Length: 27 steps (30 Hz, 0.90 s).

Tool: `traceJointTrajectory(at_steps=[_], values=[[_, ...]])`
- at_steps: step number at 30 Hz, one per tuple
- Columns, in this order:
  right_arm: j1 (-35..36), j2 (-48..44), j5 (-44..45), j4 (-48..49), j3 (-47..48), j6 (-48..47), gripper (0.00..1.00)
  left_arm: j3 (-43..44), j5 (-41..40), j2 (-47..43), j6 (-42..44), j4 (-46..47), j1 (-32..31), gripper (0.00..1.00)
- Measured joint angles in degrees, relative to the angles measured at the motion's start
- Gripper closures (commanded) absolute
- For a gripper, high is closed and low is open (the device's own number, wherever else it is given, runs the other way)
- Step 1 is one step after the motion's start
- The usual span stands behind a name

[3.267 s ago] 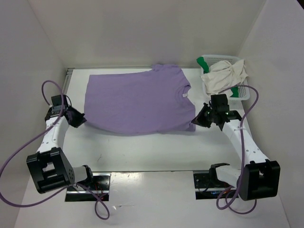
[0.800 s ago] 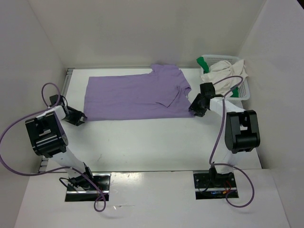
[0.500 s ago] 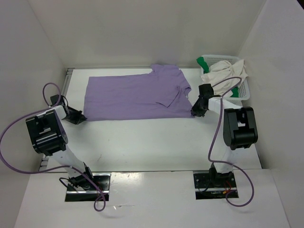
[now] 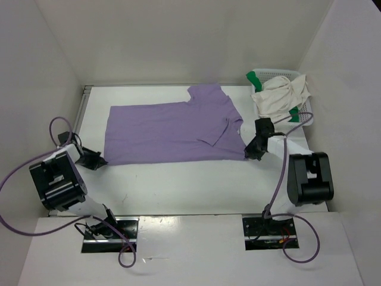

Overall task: Fold and stack the t-shirts
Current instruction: Fold the flattened tshirt in 1/3 of the way

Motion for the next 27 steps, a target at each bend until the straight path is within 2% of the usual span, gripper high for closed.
traceJointTrajectory(at_steps=[3, 4, 5, 6, 9, 11, 13, 15, 16, 17, 19, 20, 22, 27], values=[[-2.0, -7.3, -1.2, -4.0, -3.9, 1.4, 1.0, -3.4, 0.1, -5.1, 1.2, -5.7, 3.7, 1.0], [-2.5, -10.1, -1.5, -5.4, -4.7, 1.9, 0.96, -3.9, 0.2, -6.9, 1.4, -8.6, 4.7, 0.94], [-3.1, -13.4, -1.8, -7.1, -4.9, 2.4, 0.91, -4.0, 0.4, -8.5, 1.9, -10.6, 5.0, 0.73], [-3.4, -15.6, -2.0, -7.7, -4.9, 2.5, 0.74, -4.0, 0.7, -10.2, 2.6, -12.3, 5.0, 0.58], [-4.9, -22.0, -2.4, -9.2, -4.4, 2.5, 0.54, -4.0, 1.6, -13.3, 2.8, -14.8, 5.0, 0.1], [-5.4, -23.1, -2.7, -10.1, -3.1, 1.6, 0.53, -3.8, 1.7, -13.9, 3.3, -16.0, 5.0, 0.03], [-5.6, -22.9, -3.4, -10.4, -1.0, 0.6, 0.51, -3.3, 1.6, -13.9, 3.8, -17.1, 5.0, 0.03], [-5.6, -22.7, -4.8, -10.4, 0.6, -0.3, 0.55, -1.4, 1.3, -13.9, 3.9, -18.6, 4.6, 0.16], [-5.6, -22.5, -5.4, -10.1, 1.0, -0.6, 0.7, -0.3, 1.1, -13.9, 3.9, -18.8, 4.2, 0.28], [-5.3, -21.8, -6.5, -9.6, 1.4, -1.0, 0.78, 0.8, 1.0, -13.9, 3.7, -18.5, 3.5, 0.59], [-4.2, -19.5, -7.8, -8.0, 1.8, -1.7, 0.98, 2.7, 1.6, -14.1, 4.2, -16.4, 0.9, 0.78], [-3.5, -18.7, -8.1, -7.6, 2.0, -1.5, 1.0, 3.0, 2.0, -14.3, 4.3, -15.3, -0.4, 0.84], [0.0, -13.8, -9.4, -6.0, 3.1, -1.6, 1.0, 3.2, 2.9, -14.6, 3.9, -12.1, -5.8, 0.91], [9.9, -2.5, -11.6, -0.5, 5.0, -1.0, 0.74, 5.1, 3.8, -13.9, 3.6, -6.1, -24.5, 0.9]])
